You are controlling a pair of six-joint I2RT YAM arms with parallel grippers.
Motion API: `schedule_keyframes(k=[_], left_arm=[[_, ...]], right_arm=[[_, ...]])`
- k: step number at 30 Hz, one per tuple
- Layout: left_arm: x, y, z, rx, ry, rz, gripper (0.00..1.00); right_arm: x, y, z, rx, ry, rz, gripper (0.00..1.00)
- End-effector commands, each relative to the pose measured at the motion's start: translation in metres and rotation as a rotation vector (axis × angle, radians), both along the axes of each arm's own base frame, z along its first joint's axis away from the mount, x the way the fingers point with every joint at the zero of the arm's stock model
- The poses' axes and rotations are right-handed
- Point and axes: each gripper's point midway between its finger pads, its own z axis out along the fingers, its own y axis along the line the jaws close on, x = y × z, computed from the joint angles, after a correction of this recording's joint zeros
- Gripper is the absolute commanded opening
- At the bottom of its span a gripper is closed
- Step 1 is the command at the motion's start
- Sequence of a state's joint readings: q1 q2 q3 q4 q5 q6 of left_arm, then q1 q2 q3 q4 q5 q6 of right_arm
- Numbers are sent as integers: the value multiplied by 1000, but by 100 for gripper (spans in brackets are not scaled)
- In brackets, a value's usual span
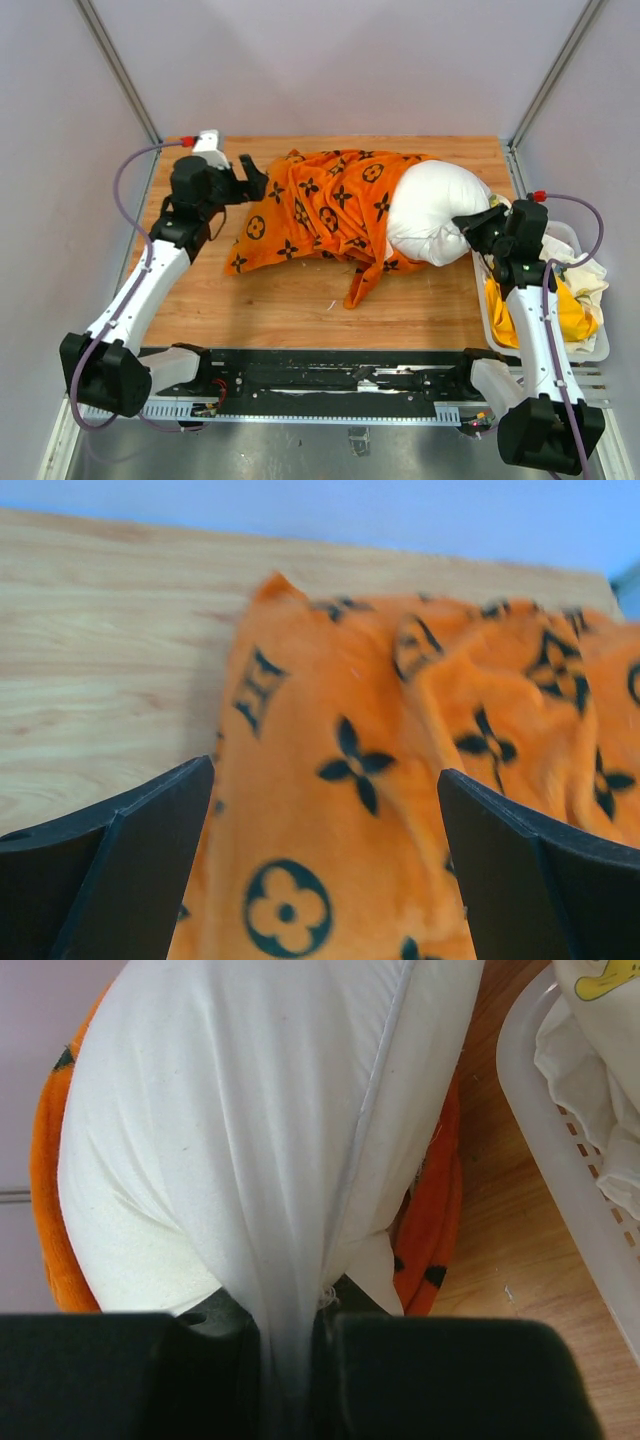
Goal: Remove the pillowcase from the pillow
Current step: Remove the pillow from the pillowcase.
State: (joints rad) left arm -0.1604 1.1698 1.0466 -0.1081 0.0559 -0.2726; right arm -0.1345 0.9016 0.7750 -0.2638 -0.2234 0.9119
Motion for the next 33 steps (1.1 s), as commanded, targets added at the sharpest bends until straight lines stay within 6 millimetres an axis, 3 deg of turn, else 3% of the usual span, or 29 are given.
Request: schedule_keyframes(k=[1,3,5,9,12,16,19,26,30,33], left_arm=[[-12,-42,-44,72,84,-68,99],[-15,-64,-70,92,138,-120,93],[-16,-76,-98,121,199,-156,79],[-14,-78,-140,142,266,-152,55],[-7,-69,-156,191,296,-110,36],[1,-46,-150,232,285,-16,5],[3,-17,-139,194,263,65,0],[-11,98,-106,-19,157,368,0],[-17,122,-97,-72,120,449,0],[-18,121,-93,-86,99,443,0]], right_arm=[[17,-22,38,-32,-119,-105,1],[17,-18,38,-20,-115,-88,1],[17,-15,37,-17,-113,-74,1],[15,-15,39,-25,-123,-76,1],[14,-15,43,-36,-131,-70,1],[12,-16,47,-51,-142,-73,1],[11,-21,48,-63,-149,-96,1],[4,-33,55,-91,-171,-154,1],[5,-34,57,-90,-175,-154,1],[6,-32,58,-86,-182,-139,1]])
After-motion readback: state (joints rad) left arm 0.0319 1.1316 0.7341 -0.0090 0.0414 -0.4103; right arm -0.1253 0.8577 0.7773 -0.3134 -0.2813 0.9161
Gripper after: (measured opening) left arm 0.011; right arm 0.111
